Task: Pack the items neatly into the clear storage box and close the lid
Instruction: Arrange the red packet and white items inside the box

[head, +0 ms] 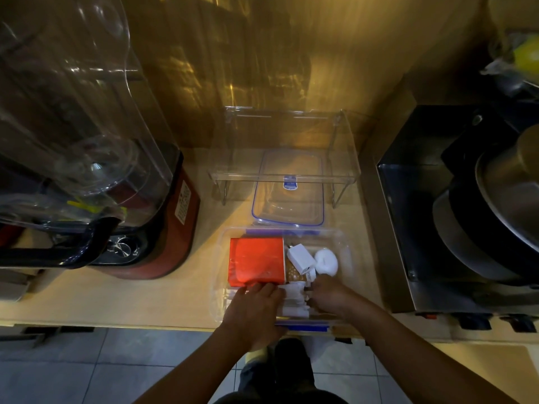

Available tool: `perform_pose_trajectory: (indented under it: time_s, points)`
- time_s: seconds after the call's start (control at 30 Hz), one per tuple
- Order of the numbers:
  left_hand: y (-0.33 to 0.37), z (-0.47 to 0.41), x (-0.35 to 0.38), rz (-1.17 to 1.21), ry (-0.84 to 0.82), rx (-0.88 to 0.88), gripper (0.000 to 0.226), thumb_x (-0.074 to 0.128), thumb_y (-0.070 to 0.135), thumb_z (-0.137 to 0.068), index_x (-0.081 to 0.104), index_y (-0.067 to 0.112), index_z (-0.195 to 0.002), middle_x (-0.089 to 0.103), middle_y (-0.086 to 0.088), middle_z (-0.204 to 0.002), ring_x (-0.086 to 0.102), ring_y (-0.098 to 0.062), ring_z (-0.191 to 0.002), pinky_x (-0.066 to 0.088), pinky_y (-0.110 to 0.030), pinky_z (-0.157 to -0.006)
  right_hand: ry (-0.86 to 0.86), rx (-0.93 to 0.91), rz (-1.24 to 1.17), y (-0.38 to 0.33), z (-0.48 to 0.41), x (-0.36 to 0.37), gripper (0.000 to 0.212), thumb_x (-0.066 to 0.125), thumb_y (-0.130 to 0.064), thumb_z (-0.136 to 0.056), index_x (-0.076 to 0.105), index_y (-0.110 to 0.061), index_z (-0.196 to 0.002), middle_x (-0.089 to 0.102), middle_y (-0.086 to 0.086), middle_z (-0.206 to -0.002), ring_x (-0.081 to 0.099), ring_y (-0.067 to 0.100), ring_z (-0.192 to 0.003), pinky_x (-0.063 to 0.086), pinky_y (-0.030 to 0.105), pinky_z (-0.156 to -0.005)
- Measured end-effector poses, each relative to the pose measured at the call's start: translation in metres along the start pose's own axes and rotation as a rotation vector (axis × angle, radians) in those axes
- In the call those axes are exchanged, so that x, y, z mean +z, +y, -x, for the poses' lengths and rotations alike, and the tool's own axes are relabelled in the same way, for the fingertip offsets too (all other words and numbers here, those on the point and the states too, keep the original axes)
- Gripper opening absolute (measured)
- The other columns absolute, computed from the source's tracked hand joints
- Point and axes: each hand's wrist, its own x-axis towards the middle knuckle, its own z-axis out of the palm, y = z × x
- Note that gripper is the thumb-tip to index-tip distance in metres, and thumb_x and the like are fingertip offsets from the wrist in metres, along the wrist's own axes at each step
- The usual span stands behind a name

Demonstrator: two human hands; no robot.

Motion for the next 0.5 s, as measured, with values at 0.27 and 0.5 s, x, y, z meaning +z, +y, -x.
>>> perform_pose_trajectory:
  time_s: [0.27,0.5]
  points:
    - [0.000,-0.001,-0.004,0.011,-0.063,-0.024,0.067,0.054,0.057,-0.079,0.037,0.023,-0.134,0.047,-0.002,-0.138,0.043,-0.024,-0.124,0.035,-0.043,-0.105,-0.034,0.006,0.013,-0.004,-0.004,-0.006,0.019,0.046,-0.006,-0.091,0.060,-0.003,-0.102,0.064,0.015,-0.097,0.056,0.017,-0.077,0.044,0.021,-0.066]
    - [-0.001,0.000,-0.005,0.001,-0.044,-0.012,0.062,0.051,0.056,-0.080,0.041,0.021,-0.130,0.051,-0.002,-0.134,0.046,-0.023,-0.120,0.038,-0.040,-0.102,-0.097,-0.090,0.228,-0.002,0.001,-0.002,0.025,0.045,-0.006,-0.090,0.058,0.005,-0.109,0.064,0.019,-0.111,0.061,0.030,-0.097,0.040,0.021,-0.066]
